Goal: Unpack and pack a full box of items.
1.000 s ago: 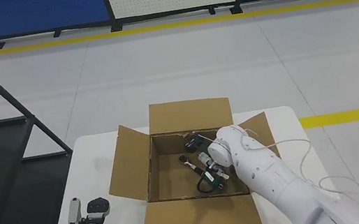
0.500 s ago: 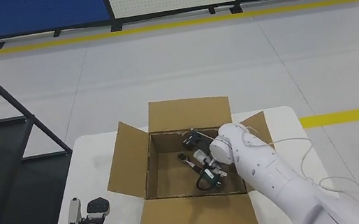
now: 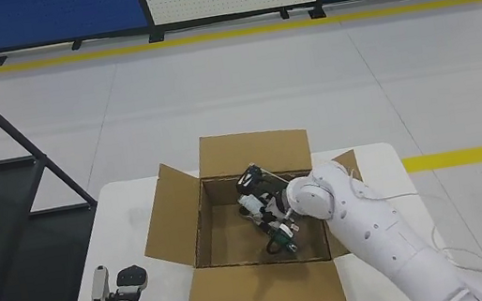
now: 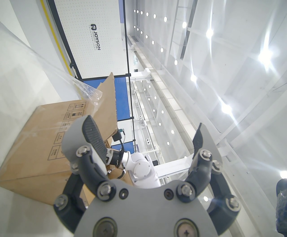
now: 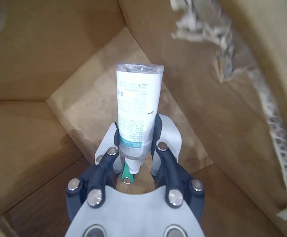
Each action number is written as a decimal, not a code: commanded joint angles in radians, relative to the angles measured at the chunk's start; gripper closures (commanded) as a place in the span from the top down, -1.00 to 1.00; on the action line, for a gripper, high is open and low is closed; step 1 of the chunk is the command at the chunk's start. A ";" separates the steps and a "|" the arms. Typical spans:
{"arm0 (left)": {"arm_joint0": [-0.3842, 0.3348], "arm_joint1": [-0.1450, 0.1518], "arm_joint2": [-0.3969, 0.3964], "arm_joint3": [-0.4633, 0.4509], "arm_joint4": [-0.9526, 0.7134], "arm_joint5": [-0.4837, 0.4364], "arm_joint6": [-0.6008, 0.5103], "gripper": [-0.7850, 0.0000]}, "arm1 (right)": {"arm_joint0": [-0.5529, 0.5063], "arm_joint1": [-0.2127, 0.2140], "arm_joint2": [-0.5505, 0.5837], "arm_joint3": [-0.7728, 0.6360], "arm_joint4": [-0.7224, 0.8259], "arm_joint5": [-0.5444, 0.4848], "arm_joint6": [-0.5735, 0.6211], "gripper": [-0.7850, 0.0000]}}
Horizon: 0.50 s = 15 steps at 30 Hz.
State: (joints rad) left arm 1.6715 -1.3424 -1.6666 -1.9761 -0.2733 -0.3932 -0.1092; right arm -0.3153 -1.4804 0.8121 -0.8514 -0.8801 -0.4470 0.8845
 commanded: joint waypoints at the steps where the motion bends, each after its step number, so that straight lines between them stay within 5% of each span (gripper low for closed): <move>1: 0.000 0.000 0.000 0.000 0.000 0.000 0.000 1.00 | -0.067 0.032 0.059 -0.152 -0.013 0.005 0.015 -1.00; 8: 0.000 0.000 0.000 0.000 0.000 0.000 0.000 1.00 | -0.343 0.110 0.234 -0.650 -0.105 0.097 0.051 -1.00; 15: 0.000 0.000 0.000 0.000 0.000 0.000 0.000 1.00 | -0.461 0.131 0.330 -0.802 -0.116 0.175 -0.004 -1.00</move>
State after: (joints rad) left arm 1.6714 -1.3424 -1.6666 -1.9761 -0.2733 -0.3932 -0.1092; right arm -0.7790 -1.3489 1.1446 -1.6562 -0.9958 -0.2639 0.8790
